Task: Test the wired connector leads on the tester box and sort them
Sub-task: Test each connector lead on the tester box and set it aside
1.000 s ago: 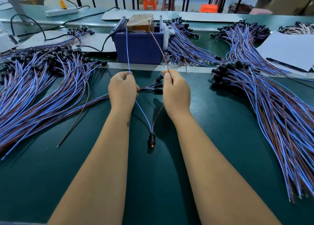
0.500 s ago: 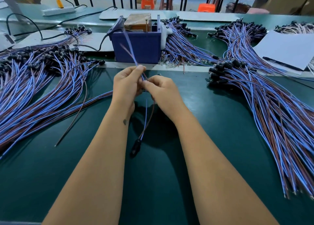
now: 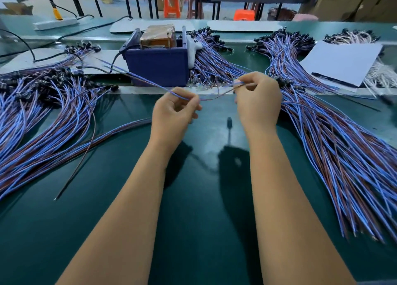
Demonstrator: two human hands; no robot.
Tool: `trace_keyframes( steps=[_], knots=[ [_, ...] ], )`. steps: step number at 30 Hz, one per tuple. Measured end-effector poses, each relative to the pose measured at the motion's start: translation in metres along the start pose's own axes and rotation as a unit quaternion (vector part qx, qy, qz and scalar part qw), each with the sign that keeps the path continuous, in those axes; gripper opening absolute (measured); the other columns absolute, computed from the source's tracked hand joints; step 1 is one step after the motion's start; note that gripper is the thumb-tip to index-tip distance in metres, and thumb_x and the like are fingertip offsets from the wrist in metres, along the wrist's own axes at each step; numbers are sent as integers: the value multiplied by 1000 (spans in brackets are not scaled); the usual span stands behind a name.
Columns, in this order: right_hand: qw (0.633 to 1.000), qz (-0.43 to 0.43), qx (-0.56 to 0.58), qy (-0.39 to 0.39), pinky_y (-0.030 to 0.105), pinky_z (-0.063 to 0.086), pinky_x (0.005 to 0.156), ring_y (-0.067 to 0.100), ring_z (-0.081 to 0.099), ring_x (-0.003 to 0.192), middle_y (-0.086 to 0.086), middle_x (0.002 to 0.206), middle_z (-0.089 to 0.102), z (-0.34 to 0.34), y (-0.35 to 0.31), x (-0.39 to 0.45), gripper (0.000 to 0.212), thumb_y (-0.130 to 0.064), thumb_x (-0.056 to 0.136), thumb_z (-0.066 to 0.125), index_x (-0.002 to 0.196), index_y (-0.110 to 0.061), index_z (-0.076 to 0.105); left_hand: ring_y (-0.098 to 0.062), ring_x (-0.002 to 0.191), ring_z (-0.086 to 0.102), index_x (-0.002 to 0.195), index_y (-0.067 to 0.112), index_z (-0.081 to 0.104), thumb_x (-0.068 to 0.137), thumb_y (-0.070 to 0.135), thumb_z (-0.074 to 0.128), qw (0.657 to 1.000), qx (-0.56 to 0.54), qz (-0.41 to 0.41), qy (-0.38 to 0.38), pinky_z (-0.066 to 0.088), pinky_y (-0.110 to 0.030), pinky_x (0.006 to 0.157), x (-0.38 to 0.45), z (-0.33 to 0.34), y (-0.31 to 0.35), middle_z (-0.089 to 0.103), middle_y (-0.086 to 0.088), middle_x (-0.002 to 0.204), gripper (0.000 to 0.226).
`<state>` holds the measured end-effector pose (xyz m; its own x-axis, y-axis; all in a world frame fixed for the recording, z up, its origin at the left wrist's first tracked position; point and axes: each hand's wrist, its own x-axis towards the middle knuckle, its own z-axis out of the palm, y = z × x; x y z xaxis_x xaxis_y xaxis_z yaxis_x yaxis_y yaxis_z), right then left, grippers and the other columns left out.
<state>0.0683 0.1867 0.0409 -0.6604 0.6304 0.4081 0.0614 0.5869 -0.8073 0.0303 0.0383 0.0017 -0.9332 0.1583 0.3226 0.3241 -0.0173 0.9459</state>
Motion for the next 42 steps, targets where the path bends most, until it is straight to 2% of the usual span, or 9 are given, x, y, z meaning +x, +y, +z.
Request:
trace_keyframes(
  steps=[3, 6, 11, 15, 19, 23, 26, 32, 42],
  knots=[
    [992, 28, 121, -4, 35, 53, 78, 21, 65, 81, 1, 81, 65, -19, 4, 12, 37, 8, 79, 43, 93, -15, 68, -13, 64, 60, 80, 15, 68, 89, 8, 68, 990, 109, 49, -81, 52, -33, 66, -10, 23, -5, 69, -2, 72, 11],
    [982, 62, 180, -16, 29, 51, 71, 15, 65, 74, 1, 77, 68, -41, 13, 21, 34, 1, 72, 45, 81, -21, 70, -14, 74, 67, 84, 12, 73, 84, 9, 71, 960, 196, 140, -141, 54, -37, 72, -26, 45, -6, 72, 0, 78, 3],
    [1000, 18, 1, -21, 38, 57, 83, 27, 69, 83, -1, 77, 69, -70, 28, 41, 38, 0, 74, 44, 78, -27, 71, -29, 90, 65, 98, 11, 72, 85, 11, 59, 912, 230, 211, -265, 51, -39, 78, -51, 102, 9, 73, -8, 95, 19],
    [990, -14, -140, -28, 28, 47, 75, 21, 60, 83, 4, 92, 71, -88, 32, 57, 49, 4, 73, 43, 89, -31, 73, -28, 109, 56, 122, 17, 67, 90, 7, 53, 843, 312, 247, -362, 41, -33, 88, -56, 126, 11, 68, -5, 116, 37],
    [951, -19, -306, -43, 41, 36, 98, 35, 49, 117, 13, 123, 60, -79, 31, 60, 45, -6, 82, 49, 116, -27, 69, -29, 108, 57, 109, 16, 72, 88, 3, 50, 896, 289, 180, -286, 46, -41, 87, -54, 115, 10, 69, -4, 110, 33],
    [966, -76, -245, -12, 37, 34, 97, 27, 51, 118, 5, 122, 62, -35, 15, 35, 33, -13, 88, 49, 109, -26, 71, -26, 109, 58, 107, 20, 72, 87, 8, 48, 928, 345, 71, -120, 45, -38, 89, -35, 86, 5, 68, -2, 114, 33],
    [981, -103, -134, -91, 39, 41, 97, 27, 56, 111, 3, 116, 67, 11, 2, 10, 30, -9, 89, 49, 104, -22, 72, -33, 100, 58, 98, 15, 69, 89, 13, 46, 926, 376, 7, -21, 43, -36, 73, -19, 51, -2, 67, -9, 106, 25],
    [975, -42, -7, -219, 36, 47, 92, 23, 62, 105, 4, 107, 72, 78, -5, -31, 23, -10, 88, 55, 97, -17, 75, -38, 101, 57, 106, 11, 63, 90, 17, 45, 851, 525, -14, 7, 35, -36, 70, -14, 3, -16, 62, -15, 107, 25],
    [970, -74, -54, -226, 40, 46, 91, 28, 59, 101, 8, 104, 65, 81, 9, -31, 20, -11, 83, 62, 96, -19, 76, -29, 103, 58, 105, 22, 68, 85, 18, 48, 862, 495, -110, -16, 37, -31, 71, 12, -11, -15, 66, -5, 111, 29]
  ],
)
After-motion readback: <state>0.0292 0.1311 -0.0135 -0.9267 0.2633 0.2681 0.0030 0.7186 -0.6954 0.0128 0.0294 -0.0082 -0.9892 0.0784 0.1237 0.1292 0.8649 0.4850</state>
